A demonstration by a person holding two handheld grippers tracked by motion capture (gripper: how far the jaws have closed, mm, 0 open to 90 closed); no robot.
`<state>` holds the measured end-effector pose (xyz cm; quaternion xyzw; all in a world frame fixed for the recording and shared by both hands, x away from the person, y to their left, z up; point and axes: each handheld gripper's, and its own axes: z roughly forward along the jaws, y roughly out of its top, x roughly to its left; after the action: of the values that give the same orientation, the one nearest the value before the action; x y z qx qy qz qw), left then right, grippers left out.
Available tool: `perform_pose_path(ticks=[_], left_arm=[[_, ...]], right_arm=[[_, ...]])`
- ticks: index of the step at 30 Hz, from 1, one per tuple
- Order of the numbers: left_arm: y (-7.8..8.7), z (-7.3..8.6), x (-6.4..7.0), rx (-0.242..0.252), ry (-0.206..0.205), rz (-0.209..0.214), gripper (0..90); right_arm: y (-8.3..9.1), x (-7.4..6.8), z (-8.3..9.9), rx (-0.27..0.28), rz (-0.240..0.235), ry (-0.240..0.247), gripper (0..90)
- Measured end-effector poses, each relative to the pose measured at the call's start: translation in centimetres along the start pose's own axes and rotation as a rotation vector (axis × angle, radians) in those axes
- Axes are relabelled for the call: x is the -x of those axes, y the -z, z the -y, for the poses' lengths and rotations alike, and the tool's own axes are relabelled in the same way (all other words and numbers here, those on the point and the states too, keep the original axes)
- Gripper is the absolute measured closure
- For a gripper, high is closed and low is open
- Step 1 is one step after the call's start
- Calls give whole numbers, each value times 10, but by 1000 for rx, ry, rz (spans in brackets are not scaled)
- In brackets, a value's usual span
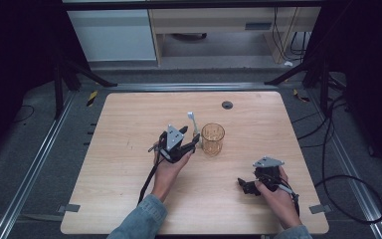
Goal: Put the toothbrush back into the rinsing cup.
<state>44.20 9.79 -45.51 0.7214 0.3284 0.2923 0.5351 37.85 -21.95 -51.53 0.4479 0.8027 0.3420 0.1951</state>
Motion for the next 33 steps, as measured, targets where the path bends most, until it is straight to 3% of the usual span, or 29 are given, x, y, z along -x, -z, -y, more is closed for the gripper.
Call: perform_pose_path(ticks=[10,14,19,25,33], left_arm=[[13,-5,-8,-57,4,57,288],[17,-4,-12,-90,-13,74,264],[19,-2,-16,-110,6,97,211],[18,-1,-14,-184,-33,118,131],[21,3,-19,-343,-35,136,73]], right_arm=[[0,0,0,0,0,0,4],[0,0,0,0,-1,1,4],[0,0,0,1,-1,-1,4],[0,0,0,1,-1,-1,4],[0,0,0,1,-1,-1,4]])
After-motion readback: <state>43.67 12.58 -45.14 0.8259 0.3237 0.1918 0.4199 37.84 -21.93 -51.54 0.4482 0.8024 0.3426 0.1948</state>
